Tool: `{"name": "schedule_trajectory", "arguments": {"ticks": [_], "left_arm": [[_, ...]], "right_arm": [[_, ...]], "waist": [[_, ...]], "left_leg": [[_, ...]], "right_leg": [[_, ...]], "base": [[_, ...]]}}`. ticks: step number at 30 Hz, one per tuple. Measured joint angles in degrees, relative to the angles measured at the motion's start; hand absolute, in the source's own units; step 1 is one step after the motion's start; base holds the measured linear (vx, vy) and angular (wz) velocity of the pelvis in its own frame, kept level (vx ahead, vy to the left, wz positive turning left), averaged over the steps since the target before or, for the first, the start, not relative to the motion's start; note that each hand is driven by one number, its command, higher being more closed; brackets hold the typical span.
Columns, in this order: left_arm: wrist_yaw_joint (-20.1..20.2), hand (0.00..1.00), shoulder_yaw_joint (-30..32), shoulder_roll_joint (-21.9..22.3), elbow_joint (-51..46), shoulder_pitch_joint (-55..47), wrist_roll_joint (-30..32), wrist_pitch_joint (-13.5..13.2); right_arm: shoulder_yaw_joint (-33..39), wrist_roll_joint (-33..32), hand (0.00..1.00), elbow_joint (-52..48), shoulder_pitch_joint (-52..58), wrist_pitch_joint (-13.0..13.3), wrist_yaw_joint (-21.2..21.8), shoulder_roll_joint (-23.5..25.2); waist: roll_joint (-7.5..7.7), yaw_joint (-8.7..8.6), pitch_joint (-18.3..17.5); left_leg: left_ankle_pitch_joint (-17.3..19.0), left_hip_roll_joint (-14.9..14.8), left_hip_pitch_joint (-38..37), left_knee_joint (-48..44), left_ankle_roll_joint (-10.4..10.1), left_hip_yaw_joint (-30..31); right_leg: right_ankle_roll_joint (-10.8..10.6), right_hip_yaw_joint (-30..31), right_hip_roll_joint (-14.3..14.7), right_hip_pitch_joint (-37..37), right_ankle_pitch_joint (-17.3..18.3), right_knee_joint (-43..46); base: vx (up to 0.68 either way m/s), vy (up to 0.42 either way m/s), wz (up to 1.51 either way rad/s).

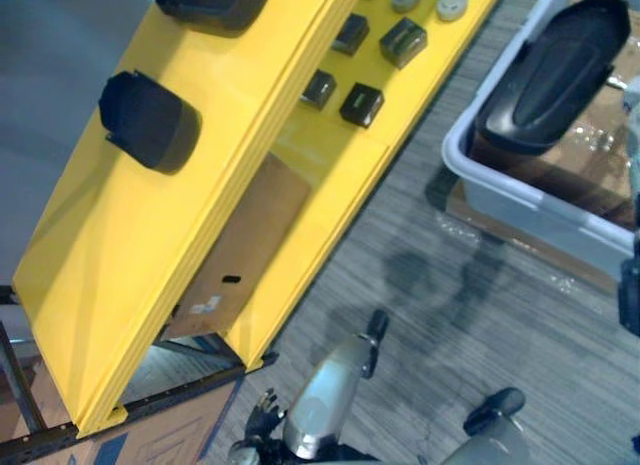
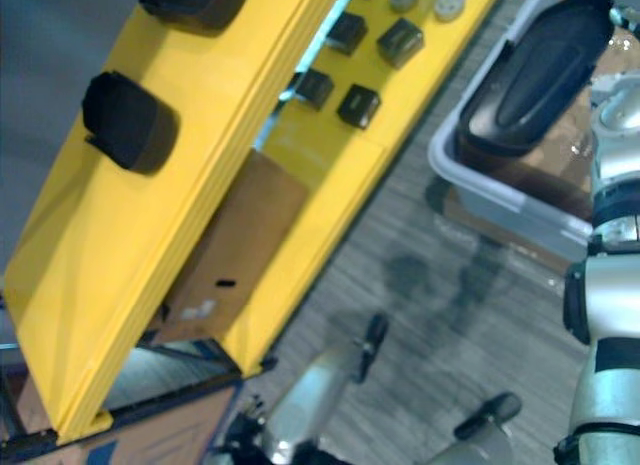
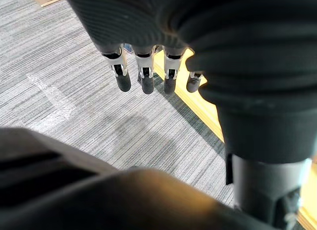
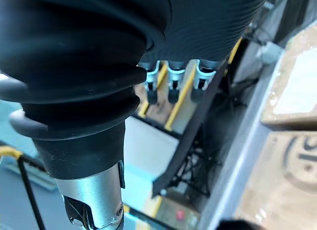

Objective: Walk over and take plastic housings, then place them on the shelf

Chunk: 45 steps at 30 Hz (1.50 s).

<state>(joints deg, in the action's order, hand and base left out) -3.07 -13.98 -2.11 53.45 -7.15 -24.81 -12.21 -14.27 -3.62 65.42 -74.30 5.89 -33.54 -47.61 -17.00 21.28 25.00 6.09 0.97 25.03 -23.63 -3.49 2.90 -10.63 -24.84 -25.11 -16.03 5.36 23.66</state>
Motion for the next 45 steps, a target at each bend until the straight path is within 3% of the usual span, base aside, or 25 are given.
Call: {"name": "schedule_trajectory", "arguments": {"ticks": [3, 8, 14, 16, 20, 21, 30, 34, 45], "left_arm": [[0.4, 0.00, -0.3, 0.0, 1.0, 0.6, -0.1, -0.1], [1.4, 0.00, -0.7, 0.1, 1.8, 1.5, -0.1, -0.3], [2.2, 0.00, -1.2, 0.2, 2.0, 2.2, -1.9, -0.2], [2.4, 0.00, -2.1, 0.2, 2.8, 2.9, -2.4, -0.2], [3.0, 0.00, -2.6, 0.2, 4.0, 3.4, -2.9, -0.1], [3.4, 0.00, -2.7, 0.2, 4.0, 3.5, -4.0, -0.1], [3.4, 0.00, -3.1, 0.2, 4.2, 4.8, -4.6, 0.1], [3.4, 0.00, -3.1, 0.2, 4.2, 4.8, -4.6, 0.1], [3.3, 0.00, -3.2, 0.1, 2.7, 4.9, -6.4, -0.3]], "right_arm": [[0.0, -0.1, 0.00, 0.2, 1.1, -1.6, 2.0, 0.5], [0.0, -0.8, 0.00, 0.9, 2.2, -7.2, 5.0, 0.5], [-1.3, -2.5, 0.00, 1.8, 3.0, -11.7, 7.6, 0.4], [-1.2, -2.9, 0.00, 3.0, 3.5, -14.9, 7.5, 0.4], [-1.3, -2.9, 0.00, 2.5, 3.8, -16.2, 7.6, -0.1], [-1.3, -2.9, 1.00, 2.5, 3.8, -16.5, 7.8, -0.4], [-1.2, -2.4, 1.00, 0.4, 3.7, -23.4, 8.5, -3.4], [-1.2, -2.2, 1.00, 0.5, 3.7, -24.9, 8.6, -3.2], [-1.9, 4.8, 1.00, 3.2, 3.6, -31.4, 10.2, -3.1]], "waist": [[-0.23, 0.48, -0.2], [-0.57, 1.97, -0.4], [-0.67, 3.82, -0.5], [-1.03, 4.78, -0.8], [-1.89, 5.50, -1.4], [-2.19, 5.72, -1.7], [-2.68, 6.89, -2.0], [-2.69, 7.35, -2.1], [-2.80, 7.61, -2.1]], "left_leg": [[0.0, 0.0, 0.2, 0.0, 0.0, 0.0], [0.0, -0.2, 2.0, -0.1, 0.0, -0.1], [0.0, -0.3, 2.8, -1.0, 0.0, -0.1], [0.2, -0.3, 3.3, -1.3, -0.1, -0.1], [1.6, -0.6, 4.2, -3.4, 0.0, 0.1], [1.8, -0.6, 4.8, -4.0, 0.1, 0.1], [2.4, -1.1, 5.6, -5.0, 0.2, 0.0], [2.4, -1.5, 5.2, -5.0, 0.2, -0.1], [2.4, -1.6, 4.7, -4.8, 0.2, -0.4]], "right_leg": [[0.0, -0.1, 0.0, -0.2, 0.0, -0.1], [-0.1, 0.0, 0.2, -1.9, -0.1, -0.1], [-0.1, -0.4, 0.2, -2.0, -0.1, -0.4], [-0.1, -0.5, 0.2, -2.1, -0.1, -0.6], [-0.2, -0.5, 0.4, -2.3, -0.2, -1.0], [-0.2, -0.5, 0.4, -2.6, -0.2, -1.0], [-0.4, -0.5, 0.8, -3.0, -0.3, -1.0], [-0.3, -0.4, 1.2, -2.9, -0.3, -1.0], [-0.1, -0.2, 0.8, -3.0, -0.1, -0.2]], "base": [[-0.01, 0.002, 0.00], [0.01, -0.002, 0.00], [0.02, -0.002, 0.00], [0.00, 0.000, 0.00], [-0.02, 0.025, -0.04], [-0.03, 0.037, -0.04], [0.00, 0.006, -0.01], [-0.01, -0.023, -0.04], [0.00, 0.000, 0.00]]}}
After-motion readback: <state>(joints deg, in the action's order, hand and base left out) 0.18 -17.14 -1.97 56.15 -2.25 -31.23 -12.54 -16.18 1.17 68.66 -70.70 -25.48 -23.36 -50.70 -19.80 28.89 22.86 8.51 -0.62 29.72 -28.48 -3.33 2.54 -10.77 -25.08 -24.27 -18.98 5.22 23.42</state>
